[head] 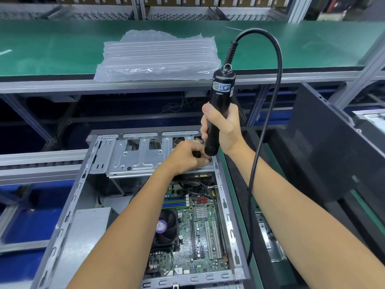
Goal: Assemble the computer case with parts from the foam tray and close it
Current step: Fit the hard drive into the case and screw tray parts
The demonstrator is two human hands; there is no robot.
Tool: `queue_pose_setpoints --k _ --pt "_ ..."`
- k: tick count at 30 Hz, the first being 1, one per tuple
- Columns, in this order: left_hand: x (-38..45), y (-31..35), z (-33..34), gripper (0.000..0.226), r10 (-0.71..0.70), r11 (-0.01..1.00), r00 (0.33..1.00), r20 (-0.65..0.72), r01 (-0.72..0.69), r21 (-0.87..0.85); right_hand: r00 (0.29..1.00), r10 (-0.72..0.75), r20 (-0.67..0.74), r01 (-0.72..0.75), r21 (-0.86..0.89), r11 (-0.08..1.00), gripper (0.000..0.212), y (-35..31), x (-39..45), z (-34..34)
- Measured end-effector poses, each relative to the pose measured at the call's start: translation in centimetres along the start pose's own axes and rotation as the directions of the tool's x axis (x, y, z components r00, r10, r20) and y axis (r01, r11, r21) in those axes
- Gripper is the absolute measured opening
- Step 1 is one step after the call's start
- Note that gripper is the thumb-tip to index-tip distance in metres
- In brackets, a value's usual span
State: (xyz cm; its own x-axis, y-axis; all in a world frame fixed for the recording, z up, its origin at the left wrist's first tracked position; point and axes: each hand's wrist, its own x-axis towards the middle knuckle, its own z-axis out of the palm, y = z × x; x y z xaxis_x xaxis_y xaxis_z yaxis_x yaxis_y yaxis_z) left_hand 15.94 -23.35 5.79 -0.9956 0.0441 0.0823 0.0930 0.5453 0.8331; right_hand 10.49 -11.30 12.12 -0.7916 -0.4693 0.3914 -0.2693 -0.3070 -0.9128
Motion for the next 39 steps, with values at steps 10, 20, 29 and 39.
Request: queue_pose_setpoints --k 10,20,29,39 --pt "0.1 0.0 0.1 0.009 -0.008 1.000 1.000 0.030 0.008 0.015 0.999 -0.042 0.014 0.041 0.045 0.998 0.035 -2.1 0.8 0.0" --pt "0.8 0.9 0.7 0.016 -0.139 0.990 0.989 0.040 0.139 0.012 0.975 0.078 -0.206 -0.093 -0.065 0.994 0.040 -4.8 -1.0 -9.1" --pt "2.8 7.5 4.3 0.022 0.077 0.996 0.960 -0.268 -0.063 0.062 0.847 0.322 -0.423 -0.387 -0.078 0.919 0.055 -2.6 -6.6 -17.2" --pt "8.0 10.6 15.2 0.028 -0.127 0.936 0.992 -0.023 0.128 0.327 0.623 0.645 -0.443 -0.718 0.006 0.697 0.061 0.8 -12.8 -21.1"
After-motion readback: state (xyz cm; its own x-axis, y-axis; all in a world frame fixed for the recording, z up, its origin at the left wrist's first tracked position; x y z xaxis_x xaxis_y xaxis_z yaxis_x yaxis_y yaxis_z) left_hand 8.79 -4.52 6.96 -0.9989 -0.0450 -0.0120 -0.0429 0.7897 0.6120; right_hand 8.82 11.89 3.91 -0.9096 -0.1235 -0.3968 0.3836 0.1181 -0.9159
